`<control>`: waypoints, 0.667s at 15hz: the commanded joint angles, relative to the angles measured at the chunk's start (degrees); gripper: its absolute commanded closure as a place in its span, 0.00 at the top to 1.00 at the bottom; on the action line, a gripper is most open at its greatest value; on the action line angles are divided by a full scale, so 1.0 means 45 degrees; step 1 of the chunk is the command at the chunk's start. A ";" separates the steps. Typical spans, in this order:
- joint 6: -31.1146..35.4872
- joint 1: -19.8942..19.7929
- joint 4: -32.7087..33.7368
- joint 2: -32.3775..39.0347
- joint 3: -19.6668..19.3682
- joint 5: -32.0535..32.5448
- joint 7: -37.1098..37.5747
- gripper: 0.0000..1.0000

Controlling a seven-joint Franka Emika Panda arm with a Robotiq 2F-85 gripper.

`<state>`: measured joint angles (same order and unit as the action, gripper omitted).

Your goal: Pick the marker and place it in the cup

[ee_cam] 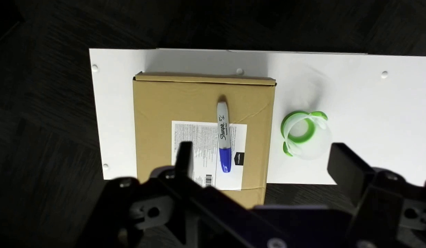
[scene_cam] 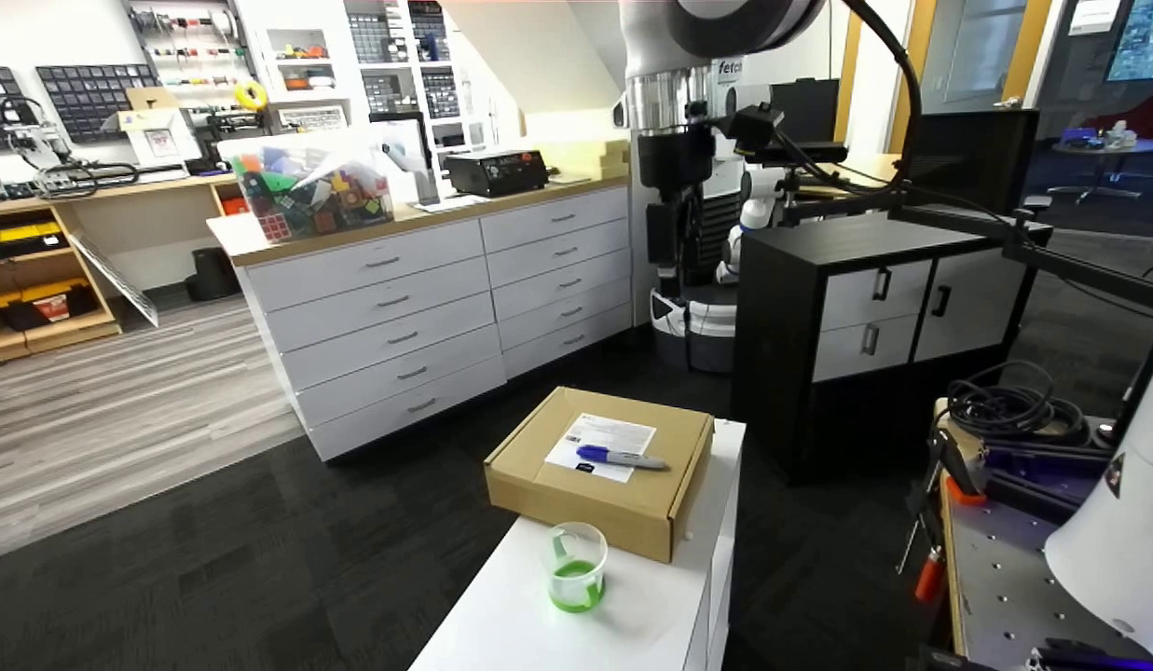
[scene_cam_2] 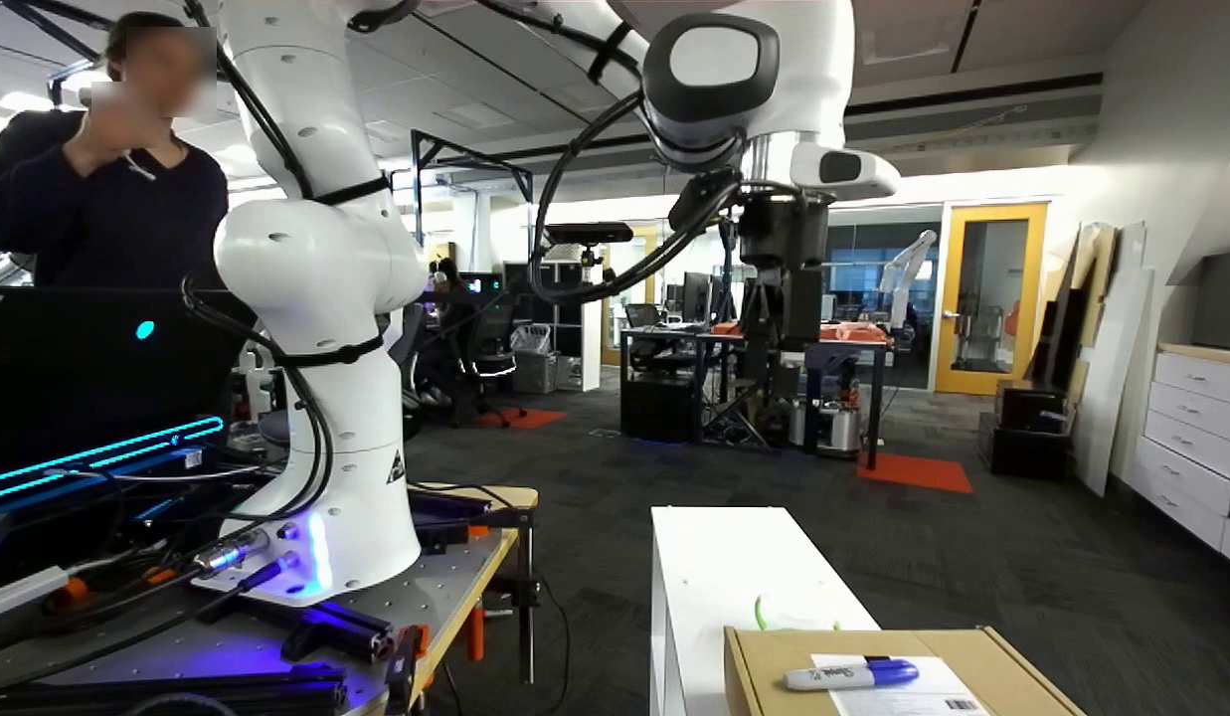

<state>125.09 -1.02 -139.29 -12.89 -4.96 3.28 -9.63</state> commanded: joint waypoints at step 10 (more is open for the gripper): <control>0.4797 -0.0498 -0.1111 0.2897 -0.0297 -0.0219 -0.1677 1.00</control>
<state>142.62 -2.16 -143.79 -2.17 -6.35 3.11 -13.96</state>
